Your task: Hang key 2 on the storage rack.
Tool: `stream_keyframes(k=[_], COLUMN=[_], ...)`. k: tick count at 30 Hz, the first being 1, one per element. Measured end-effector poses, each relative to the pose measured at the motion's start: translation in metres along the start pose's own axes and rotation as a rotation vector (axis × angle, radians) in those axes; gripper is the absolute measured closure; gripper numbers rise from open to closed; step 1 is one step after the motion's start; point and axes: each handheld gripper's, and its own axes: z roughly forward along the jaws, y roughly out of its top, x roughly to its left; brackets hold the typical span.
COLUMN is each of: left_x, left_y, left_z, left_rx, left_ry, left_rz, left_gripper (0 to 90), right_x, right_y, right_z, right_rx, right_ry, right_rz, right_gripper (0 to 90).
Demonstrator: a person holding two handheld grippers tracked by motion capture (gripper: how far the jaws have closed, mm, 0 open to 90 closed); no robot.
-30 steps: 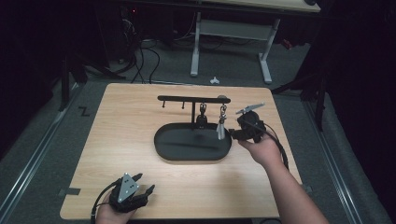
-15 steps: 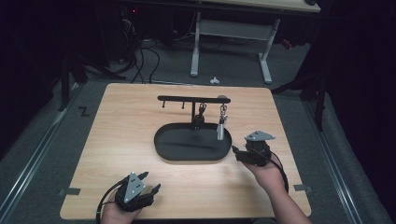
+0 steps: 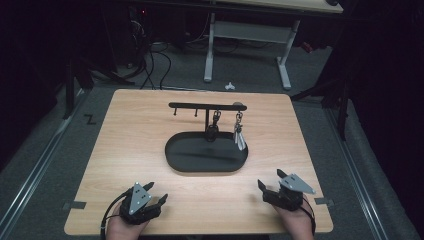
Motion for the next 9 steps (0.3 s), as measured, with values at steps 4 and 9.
stream_keyframes(k=[4, 9], left_x=[-0.005, -0.008], left_y=[0.002, 0.005], left_z=[0.002, 0.003], left_rx=[0.009, -0.008], left_ry=[0.003, -0.008], left_rz=[0.025, 0.017], left_gripper=[38.3, 38.1], right_x=[-0.009, -0.005], right_y=[0.009, -0.002], right_z=[-0.010, -0.003], right_rx=[-0.064, 0.032], right_ry=[0.003, 0.028], right_rz=[0.023, -0.008], right_gripper=[18.6, 17.2])
